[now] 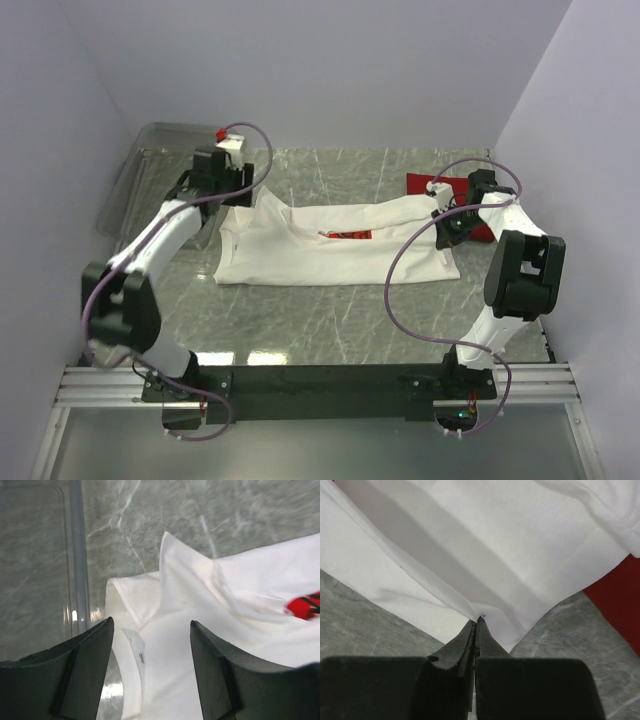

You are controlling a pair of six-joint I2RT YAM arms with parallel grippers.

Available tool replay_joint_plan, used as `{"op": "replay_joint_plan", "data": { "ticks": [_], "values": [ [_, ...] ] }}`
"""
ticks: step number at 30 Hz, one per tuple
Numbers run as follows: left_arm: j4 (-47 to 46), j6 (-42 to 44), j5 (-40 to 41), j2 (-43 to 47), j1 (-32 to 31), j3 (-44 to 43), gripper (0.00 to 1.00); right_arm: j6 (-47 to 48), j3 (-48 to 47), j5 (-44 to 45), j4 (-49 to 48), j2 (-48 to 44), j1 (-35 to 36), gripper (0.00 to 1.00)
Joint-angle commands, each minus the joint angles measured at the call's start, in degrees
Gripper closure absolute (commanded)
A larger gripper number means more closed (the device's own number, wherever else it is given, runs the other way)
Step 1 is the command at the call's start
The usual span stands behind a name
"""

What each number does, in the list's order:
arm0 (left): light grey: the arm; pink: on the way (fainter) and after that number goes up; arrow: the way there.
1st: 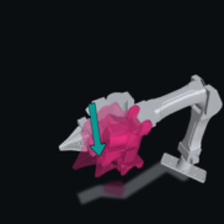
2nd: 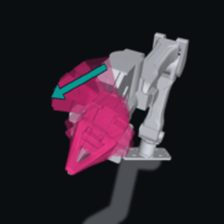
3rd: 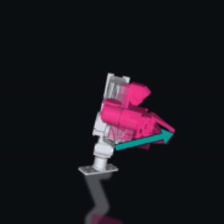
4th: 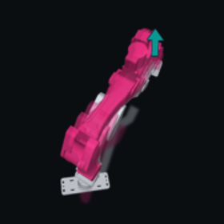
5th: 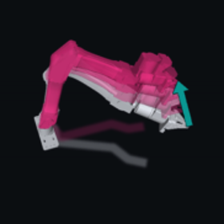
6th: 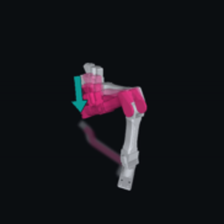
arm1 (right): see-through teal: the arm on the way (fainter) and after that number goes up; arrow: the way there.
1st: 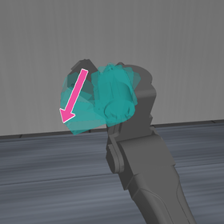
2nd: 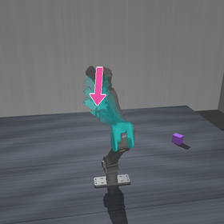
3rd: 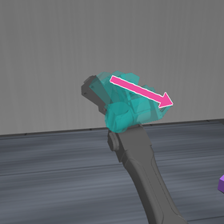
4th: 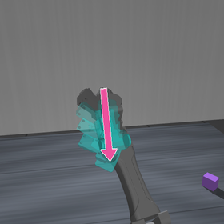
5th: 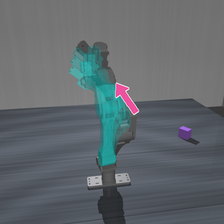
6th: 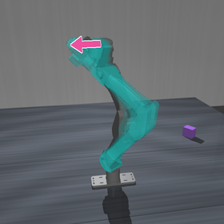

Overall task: Fold and stack the t-shirts
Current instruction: Fold the tshirt

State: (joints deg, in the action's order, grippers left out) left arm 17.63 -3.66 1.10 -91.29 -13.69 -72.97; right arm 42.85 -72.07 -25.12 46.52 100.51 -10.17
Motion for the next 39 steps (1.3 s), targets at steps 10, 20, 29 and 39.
{"op": "replay_joint_plan", "data": {
  "ticks": [10,20,29,39],
  "values": [
    [4.9,-11.5,-3.4,24.3,0.1,24.4,0.27,-0.4,-1.1,-1.4,-1.3,-0.4,-0.2,1.0],
    [7.1,-16.5,-2.5,15.5,1.6,25.1,0.29,-0.8,-0.3,-1.2,-1.9,-0.7,-0.2,1.0],
    [10.4,-22.8,4.8,11.4,1.7,24.5,0.32,-0.5,0.1,-0.8,-1.9,-1.1,-0.3,1.0],
    [10.6,-22.1,3.1,9.1,1.9,24.1,0.43,-0.1,0.8,-0.4,-1.9,-1.4,-0.3,1.0]
  ]
}}
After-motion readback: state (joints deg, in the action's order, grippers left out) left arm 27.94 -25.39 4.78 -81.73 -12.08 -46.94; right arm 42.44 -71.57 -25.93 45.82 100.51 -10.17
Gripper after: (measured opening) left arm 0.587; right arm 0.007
